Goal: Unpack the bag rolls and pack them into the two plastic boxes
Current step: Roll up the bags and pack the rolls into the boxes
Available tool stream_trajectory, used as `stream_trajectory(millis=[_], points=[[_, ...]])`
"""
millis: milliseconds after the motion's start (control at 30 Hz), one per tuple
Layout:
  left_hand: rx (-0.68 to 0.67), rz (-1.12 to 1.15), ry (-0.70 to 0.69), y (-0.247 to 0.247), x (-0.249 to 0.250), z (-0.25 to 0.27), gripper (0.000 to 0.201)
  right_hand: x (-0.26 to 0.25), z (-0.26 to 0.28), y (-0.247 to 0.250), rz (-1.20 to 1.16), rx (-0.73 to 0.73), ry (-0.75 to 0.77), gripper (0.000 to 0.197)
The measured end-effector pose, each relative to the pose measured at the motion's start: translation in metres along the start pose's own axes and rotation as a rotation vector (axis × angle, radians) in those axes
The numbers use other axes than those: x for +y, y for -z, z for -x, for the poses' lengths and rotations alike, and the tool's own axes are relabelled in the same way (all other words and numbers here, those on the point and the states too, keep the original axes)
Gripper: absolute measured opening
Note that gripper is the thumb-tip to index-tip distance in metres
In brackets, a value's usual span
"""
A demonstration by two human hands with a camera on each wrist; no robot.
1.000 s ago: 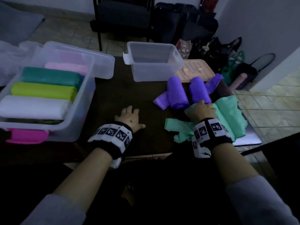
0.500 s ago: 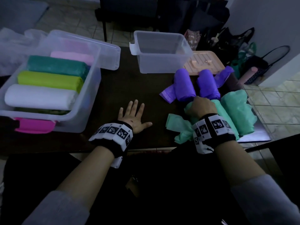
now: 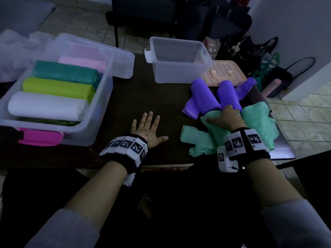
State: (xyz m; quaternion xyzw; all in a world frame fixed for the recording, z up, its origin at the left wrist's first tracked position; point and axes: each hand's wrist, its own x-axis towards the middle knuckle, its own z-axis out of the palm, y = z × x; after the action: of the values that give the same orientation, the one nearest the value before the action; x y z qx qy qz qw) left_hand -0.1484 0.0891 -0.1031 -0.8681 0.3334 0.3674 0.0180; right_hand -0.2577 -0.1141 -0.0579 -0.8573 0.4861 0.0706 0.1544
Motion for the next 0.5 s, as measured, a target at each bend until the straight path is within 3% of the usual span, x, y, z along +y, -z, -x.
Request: stream_trajectory(millis=[100,200,500], points=[[-0.007,0.0,-0.001,0.0,0.0,0.0,0.084,0.006,-0.003,0.002,0.077,-0.054,-0.041,0.098],[-0.005,-0.002,0.001,-0.001,0.0,0.001,0.084,0.007,0.003,-0.001,0.091,-0.147,-0.018,0.077],[0.005,-0.01,-0.001,-0.001,0.0,0.0,0.084,0.005,0.009,0.014,-0.044,-0.131,0.037,0.063]])
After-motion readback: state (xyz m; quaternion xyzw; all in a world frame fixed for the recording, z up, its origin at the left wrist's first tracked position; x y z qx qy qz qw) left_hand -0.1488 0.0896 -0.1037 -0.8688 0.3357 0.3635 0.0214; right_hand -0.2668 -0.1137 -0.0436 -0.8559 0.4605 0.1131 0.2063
